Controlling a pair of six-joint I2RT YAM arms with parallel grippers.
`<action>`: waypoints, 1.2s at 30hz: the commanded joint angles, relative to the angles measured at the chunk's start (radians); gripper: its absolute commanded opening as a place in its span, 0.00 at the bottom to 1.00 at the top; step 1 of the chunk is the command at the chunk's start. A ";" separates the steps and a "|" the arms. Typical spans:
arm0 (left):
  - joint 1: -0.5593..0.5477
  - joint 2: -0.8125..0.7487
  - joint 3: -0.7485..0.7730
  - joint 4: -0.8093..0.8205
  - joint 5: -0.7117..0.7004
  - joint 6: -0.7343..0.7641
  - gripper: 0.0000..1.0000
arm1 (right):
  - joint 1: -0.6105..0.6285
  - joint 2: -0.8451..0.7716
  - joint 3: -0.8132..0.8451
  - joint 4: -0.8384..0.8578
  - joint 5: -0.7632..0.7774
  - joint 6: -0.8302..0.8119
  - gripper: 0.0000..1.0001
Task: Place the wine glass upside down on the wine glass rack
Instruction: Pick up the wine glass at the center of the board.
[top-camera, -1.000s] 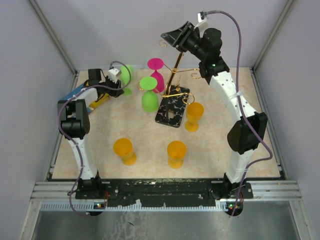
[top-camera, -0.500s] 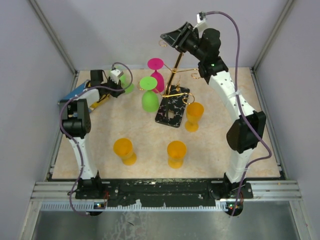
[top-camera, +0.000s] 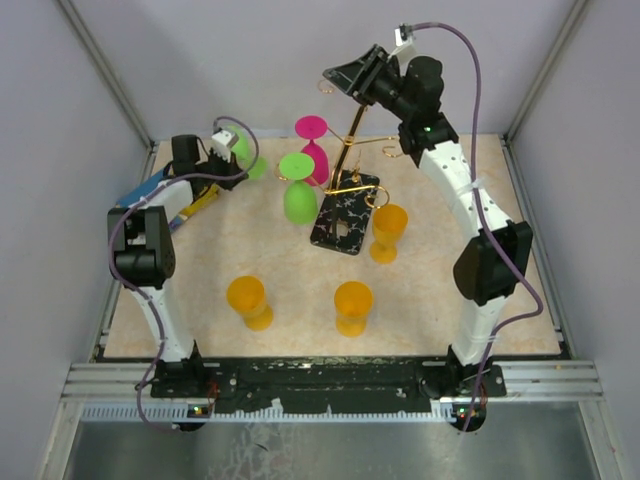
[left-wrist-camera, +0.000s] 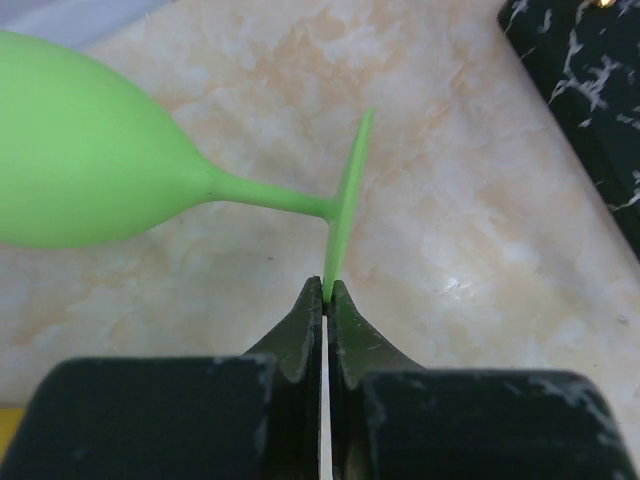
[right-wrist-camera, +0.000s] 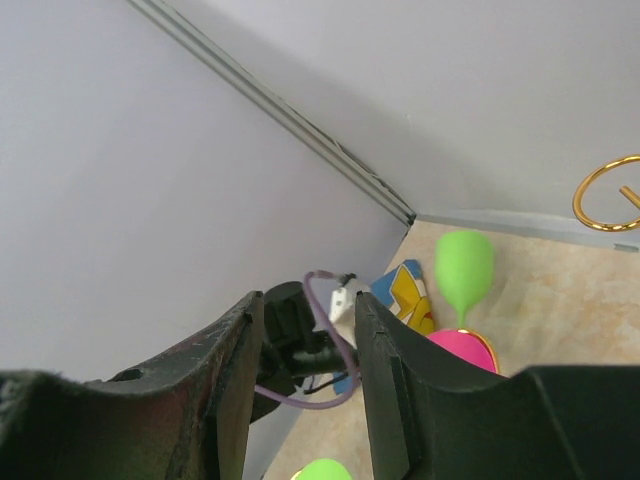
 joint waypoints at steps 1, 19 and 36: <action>-0.006 -0.166 -0.031 0.080 0.000 -0.033 0.00 | -0.010 -0.041 -0.010 0.017 -0.036 -0.019 0.43; -0.250 -0.566 -0.389 0.189 -0.618 0.571 0.00 | -0.011 0.151 0.499 -0.590 -0.018 -0.287 0.49; -0.335 -0.672 -0.567 0.441 -0.914 0.726 0.00 | 0.007 0.124 0.465 -0.629 0.006 -0.308 0.52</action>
